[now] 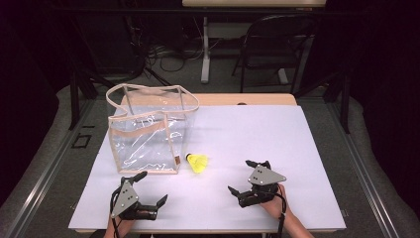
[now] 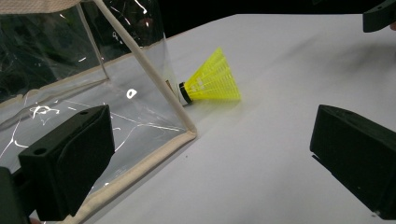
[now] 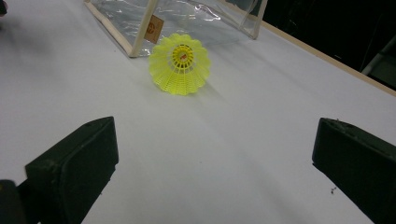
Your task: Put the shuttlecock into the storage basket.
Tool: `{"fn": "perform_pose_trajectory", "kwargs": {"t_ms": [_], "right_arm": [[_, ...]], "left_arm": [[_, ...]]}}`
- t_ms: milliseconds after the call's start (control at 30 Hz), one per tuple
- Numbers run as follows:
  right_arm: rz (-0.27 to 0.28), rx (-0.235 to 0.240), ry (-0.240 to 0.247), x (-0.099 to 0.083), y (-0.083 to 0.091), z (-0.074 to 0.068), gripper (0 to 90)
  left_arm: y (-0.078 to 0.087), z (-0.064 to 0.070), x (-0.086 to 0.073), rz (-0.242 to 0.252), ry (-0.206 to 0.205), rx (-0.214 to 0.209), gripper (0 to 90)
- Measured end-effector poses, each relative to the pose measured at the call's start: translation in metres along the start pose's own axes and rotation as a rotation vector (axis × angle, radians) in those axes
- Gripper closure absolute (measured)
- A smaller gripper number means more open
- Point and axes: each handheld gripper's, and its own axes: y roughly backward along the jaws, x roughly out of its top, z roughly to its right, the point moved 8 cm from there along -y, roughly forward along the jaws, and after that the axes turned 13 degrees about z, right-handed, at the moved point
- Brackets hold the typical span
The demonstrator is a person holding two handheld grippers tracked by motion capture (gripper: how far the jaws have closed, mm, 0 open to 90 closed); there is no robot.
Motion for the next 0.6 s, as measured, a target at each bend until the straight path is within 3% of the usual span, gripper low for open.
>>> {"fn": "perform_pose_trajectory", "kwargs": {"t_ms": [600], "right_arm": [[-0.024,0.066,0.006,0.003,-0.029,-0.006,0.0]], "left_arm": [[0.000,0.002,0.000,-0.002,0.000,-0.004,0.0]]}}
